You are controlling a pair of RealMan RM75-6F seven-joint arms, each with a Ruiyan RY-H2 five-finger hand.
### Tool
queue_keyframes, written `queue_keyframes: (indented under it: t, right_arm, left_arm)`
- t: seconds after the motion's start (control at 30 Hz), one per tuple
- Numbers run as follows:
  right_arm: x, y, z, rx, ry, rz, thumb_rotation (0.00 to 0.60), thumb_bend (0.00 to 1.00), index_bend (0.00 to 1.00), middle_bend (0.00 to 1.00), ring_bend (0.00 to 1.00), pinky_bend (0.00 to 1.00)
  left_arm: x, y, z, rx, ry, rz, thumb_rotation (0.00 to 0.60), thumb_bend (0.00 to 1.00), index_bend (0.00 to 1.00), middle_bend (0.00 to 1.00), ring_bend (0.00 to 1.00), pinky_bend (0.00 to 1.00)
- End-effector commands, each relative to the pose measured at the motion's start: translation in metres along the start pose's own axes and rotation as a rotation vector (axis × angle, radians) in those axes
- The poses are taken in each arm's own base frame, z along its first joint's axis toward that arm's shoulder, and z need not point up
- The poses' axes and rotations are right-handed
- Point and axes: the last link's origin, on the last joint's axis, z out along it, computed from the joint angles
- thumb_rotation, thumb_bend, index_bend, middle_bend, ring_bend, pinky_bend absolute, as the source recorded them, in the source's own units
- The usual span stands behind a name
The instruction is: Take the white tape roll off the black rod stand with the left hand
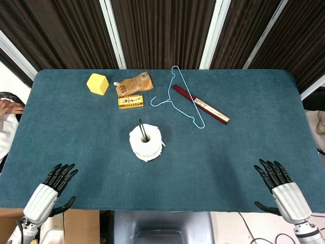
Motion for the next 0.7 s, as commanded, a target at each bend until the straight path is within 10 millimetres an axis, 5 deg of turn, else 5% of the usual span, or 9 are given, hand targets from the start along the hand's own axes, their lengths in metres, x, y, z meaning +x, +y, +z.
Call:
queue_keyframes:
  t: [0.03,0.13,0.37,0.7]
  right_arm:
    - [0.000,-0.001,0.000,0.002,-0.001,0.001,0.600,0.06,0.00,0.00,0.00,0.00]
    - [-0.001,-0.002,0.000,0.009,-0.008,-0.001,0.600,0.06,0.00,0.00,0.00,0.00]
    - [-0.002,-0.005,0.004,0.018,-0.015,0.016,0.600,0.06,0.00,0.00,0.00,0.00]
    - [-0.007,-0.009,0.008,0.018,-0.033,0.002,0.600,0.06,0.00,0.00,0.00,0.00]
  left_arm:
    - [-0.001,0.001,0.000,-0.004,0.000,-0.008,0.600,0.39,0.00,0.00,0.00,0.02]
    - [-0.005,0.003,0.006,-0.024,0.012,-0.080,0.600,0.39,0.00,0.00,0.00,0.03]
    - [-0.021,0.026,0.049,-0.108,0.107,-0.652,0.600,0.36,0.00,0.00,0.00,0.03]
    - [-0.052,0.057,0.129,-0.042,0.034,-0.744,0.600,0.34,0.00,0.00,0.00,0.02]
